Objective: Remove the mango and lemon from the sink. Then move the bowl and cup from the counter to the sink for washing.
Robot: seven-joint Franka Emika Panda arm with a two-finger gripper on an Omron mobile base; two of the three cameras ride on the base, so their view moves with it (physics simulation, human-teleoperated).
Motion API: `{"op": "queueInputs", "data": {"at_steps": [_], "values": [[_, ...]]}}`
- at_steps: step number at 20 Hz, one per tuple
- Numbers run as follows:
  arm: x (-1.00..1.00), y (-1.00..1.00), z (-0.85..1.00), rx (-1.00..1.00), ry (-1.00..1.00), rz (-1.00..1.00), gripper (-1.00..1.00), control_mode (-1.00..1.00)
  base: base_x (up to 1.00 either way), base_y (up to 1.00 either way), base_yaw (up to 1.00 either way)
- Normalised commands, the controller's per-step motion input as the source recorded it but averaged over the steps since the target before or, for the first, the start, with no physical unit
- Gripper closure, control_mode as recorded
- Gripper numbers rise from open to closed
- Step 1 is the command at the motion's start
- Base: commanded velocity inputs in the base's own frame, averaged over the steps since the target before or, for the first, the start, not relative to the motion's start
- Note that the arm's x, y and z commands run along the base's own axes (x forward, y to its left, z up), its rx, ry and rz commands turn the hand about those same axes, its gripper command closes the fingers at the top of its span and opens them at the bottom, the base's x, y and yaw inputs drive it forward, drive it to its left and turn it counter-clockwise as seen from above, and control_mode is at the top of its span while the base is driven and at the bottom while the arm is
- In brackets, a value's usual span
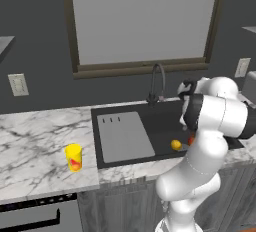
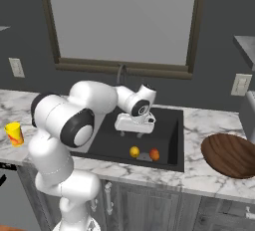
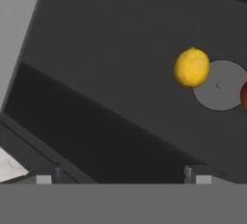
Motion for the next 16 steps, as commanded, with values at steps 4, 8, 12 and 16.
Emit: {"op": "queueInputs", "data": {"at_steps": [4,8,12,16], "values": [[0.06,0.00,-0.21,0.00,-0.02,0.00,-1.00,-1.00,0.00,0.00,0.00],[0.05,0.00,-0.20,0.00,-0.06,-0.02,-1.00,-1.00,0.00,0.00,0.00],[0.01,0.00,-0.19,0.00,-0.09,-0.04,-1.00,-1.00,0.00,0.00,0.00],[0.00,0.00,-0.17,0.00,-0.11,-0.05,-1.00,-1.00,0.00,0.00,0.00]]}}
